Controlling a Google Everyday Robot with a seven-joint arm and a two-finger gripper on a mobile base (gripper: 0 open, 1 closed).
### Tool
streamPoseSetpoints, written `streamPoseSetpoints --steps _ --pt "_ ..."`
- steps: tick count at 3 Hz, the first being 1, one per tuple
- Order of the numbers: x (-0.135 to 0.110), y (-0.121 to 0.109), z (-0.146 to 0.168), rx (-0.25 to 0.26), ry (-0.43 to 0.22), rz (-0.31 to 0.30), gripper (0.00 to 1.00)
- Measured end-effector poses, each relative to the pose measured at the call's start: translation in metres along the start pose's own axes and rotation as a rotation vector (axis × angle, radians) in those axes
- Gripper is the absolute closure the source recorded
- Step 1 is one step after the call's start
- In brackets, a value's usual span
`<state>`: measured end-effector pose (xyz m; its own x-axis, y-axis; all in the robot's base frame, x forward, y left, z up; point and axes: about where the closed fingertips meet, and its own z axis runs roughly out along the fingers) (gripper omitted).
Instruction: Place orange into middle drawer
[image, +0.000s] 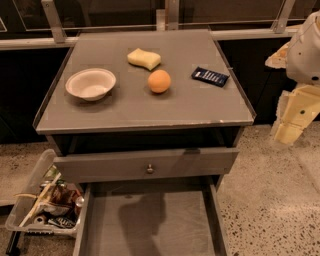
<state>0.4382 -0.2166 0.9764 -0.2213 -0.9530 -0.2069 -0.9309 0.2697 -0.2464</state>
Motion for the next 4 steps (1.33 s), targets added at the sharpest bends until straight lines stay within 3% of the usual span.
streamPoseSetpoints --steps 1,2,3,4 --pt "-0.002 -0.003 0.000 0.013 0.003 -0.003 0.00" --pt "-0.023 -0.011 0.008 0.021 -0.042 -0.031 0.00" --pt "-0.057 -0.022 0.022 0.016 -0.131 -0.071 0.00" --pt "-0.088 -0.034 0.035 0.002 -0.264 -0.092 0.00"
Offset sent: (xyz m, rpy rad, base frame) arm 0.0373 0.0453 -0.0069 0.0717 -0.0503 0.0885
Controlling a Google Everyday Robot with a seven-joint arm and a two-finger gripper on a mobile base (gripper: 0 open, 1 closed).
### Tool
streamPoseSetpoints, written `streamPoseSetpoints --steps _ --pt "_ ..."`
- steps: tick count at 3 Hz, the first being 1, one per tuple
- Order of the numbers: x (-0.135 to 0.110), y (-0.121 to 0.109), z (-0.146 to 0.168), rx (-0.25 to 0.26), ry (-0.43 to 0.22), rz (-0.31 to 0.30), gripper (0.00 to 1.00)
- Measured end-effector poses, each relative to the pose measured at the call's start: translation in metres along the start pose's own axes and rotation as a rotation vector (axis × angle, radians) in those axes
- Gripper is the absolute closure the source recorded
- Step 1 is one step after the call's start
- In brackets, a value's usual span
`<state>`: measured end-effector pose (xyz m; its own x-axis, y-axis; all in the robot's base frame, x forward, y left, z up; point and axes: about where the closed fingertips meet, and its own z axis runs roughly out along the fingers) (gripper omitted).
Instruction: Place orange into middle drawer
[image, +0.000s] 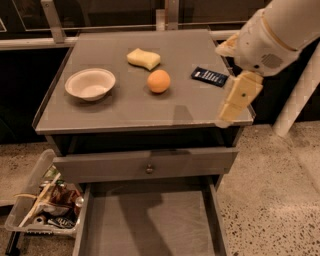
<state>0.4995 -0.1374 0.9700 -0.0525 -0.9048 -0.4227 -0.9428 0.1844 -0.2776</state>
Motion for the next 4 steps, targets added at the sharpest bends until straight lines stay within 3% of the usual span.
streamPoseSetpoints --steps 1,3,4 --pt "-0.022 -0.014 0.023 -0.027 -0.132 -0.005 0.00" --pt "-0.027 -0.017 0.028 -0.022 -0.166 -0.012 0.00" --pt "-0.032 -0.031 0.049 -0.013 -0.238 -0.019 0.00"
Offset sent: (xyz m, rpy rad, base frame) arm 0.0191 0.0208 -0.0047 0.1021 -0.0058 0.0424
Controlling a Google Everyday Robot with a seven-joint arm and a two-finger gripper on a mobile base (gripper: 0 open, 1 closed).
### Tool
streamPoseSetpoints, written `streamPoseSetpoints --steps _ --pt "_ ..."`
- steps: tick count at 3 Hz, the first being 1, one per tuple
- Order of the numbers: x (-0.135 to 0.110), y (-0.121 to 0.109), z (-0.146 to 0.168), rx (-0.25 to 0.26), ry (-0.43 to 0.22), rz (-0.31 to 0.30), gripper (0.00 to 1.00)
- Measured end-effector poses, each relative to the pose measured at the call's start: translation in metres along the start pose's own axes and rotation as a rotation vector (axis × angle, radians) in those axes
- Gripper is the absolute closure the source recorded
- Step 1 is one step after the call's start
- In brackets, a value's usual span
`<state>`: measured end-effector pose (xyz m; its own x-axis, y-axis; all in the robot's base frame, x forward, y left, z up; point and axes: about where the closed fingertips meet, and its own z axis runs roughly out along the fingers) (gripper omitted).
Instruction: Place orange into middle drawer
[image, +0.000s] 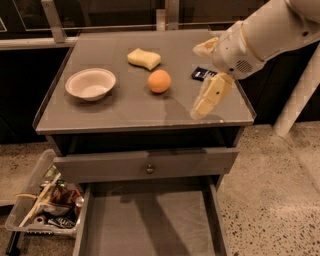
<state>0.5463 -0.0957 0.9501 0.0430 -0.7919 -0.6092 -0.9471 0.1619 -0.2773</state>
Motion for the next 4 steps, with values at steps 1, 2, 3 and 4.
streamPoseSetpoints --steps 1,2,3,4 --pt "0.010 -0.025 0.028 0.020 -0.109 0.042 0.00" --pt "0.022 -0.051 0.060 0.026 -0.203 0.107 0.00" --pt "0.032 -0.072 0.082 0.042 -0.245 0.155 0.00" --pt "0.033 -0.098 0.094 0.080 -0.254 0.170 0.00"
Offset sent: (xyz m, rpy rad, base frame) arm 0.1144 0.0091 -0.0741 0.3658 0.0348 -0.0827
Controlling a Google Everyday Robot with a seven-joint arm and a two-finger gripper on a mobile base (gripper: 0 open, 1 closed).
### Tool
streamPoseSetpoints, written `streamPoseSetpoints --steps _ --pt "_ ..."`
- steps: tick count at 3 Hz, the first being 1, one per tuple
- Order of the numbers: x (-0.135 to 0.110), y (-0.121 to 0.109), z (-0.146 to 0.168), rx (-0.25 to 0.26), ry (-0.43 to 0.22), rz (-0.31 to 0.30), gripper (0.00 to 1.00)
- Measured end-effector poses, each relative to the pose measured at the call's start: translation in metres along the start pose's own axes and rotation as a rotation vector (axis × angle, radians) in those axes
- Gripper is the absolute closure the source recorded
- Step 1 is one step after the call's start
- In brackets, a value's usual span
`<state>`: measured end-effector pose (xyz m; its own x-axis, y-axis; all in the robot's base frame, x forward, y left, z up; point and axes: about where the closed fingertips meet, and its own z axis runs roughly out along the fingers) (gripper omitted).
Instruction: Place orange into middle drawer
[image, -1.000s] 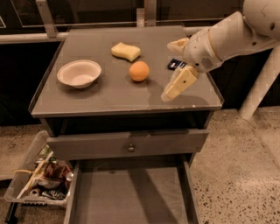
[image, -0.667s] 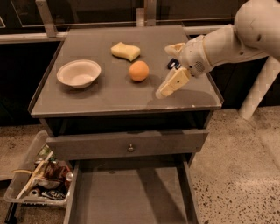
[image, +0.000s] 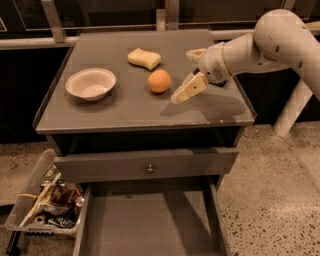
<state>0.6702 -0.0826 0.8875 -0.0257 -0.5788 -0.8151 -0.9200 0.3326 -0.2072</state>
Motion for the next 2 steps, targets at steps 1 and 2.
streamPoseSetpoints --steps 1,2 --pt "-0.007 -0.018 0.017 0.015 0.004 -0.010 0.00" --pt "-0.007 -0.028 0.036 0.013 0.004 0.006 0.00"
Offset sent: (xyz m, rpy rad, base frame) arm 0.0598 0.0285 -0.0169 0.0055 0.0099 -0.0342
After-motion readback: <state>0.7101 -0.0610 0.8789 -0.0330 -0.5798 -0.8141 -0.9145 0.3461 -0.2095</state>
